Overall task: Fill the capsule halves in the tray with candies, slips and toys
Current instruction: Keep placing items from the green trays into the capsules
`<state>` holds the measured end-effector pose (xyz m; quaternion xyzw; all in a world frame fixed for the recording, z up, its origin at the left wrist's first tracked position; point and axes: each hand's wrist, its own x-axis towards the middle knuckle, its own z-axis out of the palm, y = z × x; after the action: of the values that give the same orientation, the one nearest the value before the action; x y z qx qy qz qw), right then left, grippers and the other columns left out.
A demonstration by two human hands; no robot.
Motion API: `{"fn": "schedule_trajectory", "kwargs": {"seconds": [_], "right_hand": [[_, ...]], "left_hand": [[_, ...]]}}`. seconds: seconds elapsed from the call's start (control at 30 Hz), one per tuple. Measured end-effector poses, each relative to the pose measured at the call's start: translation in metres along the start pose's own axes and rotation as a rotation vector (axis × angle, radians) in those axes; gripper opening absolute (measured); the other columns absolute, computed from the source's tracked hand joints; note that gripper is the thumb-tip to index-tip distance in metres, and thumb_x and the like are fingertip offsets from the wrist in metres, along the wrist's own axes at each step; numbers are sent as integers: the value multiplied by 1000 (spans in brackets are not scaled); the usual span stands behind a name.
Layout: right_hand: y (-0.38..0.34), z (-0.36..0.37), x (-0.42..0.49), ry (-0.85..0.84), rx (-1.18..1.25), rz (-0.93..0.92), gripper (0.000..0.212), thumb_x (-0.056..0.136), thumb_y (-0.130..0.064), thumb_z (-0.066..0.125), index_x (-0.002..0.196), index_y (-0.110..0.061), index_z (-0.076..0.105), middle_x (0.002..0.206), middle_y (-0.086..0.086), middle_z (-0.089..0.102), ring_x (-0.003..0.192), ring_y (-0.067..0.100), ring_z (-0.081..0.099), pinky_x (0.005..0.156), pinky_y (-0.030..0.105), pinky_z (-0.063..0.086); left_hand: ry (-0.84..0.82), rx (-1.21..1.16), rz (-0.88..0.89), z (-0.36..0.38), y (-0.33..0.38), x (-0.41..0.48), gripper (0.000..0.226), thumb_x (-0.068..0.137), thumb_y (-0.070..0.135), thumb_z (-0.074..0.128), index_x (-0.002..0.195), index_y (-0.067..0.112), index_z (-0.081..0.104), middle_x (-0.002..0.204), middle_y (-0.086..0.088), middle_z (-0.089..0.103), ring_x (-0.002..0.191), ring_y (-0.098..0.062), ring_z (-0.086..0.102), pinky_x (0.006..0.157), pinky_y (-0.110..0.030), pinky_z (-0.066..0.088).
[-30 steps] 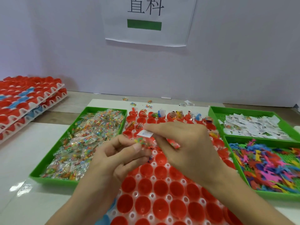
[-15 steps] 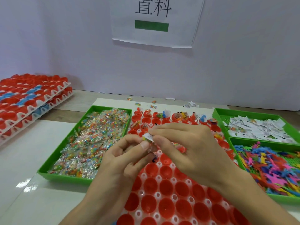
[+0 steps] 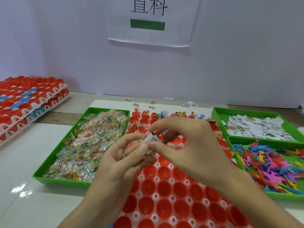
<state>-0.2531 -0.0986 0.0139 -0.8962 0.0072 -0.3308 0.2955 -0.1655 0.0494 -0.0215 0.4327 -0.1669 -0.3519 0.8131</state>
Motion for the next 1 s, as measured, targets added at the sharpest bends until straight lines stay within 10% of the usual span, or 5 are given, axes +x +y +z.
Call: {"fn": "schedule_trajectory", "kwargs": {"seconds": [0.2,0.4,0.67,1.0], "right_hand": [[0,-5,1,-90,206,172,9,82,-26,82,89,-28,77,85,-17,71,76,9,70,69,28,57],[-2,-12,5,-170,295,261,14,80,-29,84,76,-19,74,76,-7,72,71,12,70,68,34,59],[63,-110,19,-140,-261,405,12,88,-35,73,79,-29,75,69,-14,72,63,4,67,60,19,51],[146,-171,-22,-608,-504,1015,12,77,-14,85,82,-22,79,71,-5,76,62,4,71,61,20,50]], "left_hand": [[-34,66,35,-1,1,0,56,50,35,98,96,8,79,104,-17,76,96,-23,75,75,-25,60],[-18,156,84,-3,0,2,65,38,47,100,89,12,82,83,-10,77,73,-15,75,66,-21,60],[27,213,125,-9,-1,8,27,57,19,74,81,10,82,83,-14,77,70,-22,76,64,-24,61],[35,233,151,-16,7,14,24,71,8,58,74,13,82,71,-7,73,61,-14,73,58,-20,59]]}}
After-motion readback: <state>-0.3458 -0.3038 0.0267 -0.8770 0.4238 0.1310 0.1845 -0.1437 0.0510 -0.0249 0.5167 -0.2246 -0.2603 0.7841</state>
